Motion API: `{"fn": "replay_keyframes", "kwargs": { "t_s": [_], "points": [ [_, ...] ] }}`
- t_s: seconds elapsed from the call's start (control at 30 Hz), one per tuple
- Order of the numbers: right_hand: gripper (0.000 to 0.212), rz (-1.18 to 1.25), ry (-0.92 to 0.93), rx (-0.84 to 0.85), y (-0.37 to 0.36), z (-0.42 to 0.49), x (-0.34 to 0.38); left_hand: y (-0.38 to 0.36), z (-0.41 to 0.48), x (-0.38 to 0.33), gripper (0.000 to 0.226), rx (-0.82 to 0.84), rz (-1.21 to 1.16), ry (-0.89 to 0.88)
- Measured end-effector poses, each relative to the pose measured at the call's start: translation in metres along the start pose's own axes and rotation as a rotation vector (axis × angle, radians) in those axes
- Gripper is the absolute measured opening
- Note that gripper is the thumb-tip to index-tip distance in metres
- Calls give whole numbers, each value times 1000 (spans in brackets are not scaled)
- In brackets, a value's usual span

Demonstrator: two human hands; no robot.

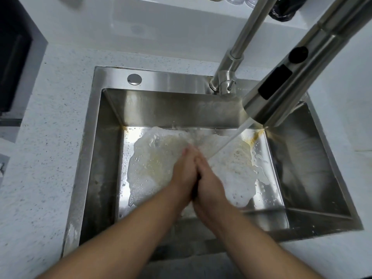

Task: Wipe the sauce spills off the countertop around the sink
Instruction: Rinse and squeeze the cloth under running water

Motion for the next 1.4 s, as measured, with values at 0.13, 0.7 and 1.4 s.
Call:
{"fn": "replay_keyframes", "kwargs": {
  "t_s": [0.13, 0.7, 1.4],
  "points": [
    [32, 98, -45, -135, 19, 7, 17, -15, -30, 3, 42, 59, 94, -53],
    [31, 387, -66, -126, 45, 11, 29, 29, 18, -14, 47, -31, -342, 0],
    [26, 55, 141, -90, 23, 3, 35, -27, -18, 15, 53, 190, -1, -60]
  ]
}}
Point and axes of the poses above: each hand's wrist, its own z-axis towards the middle knuckle, its own y-axis out of the back of the hand, x = y × z, the point moved 7 cm from there along z, towards the middle knuckle, and after that the axes turned 5 degrees about -x, right-handed, at the moved point
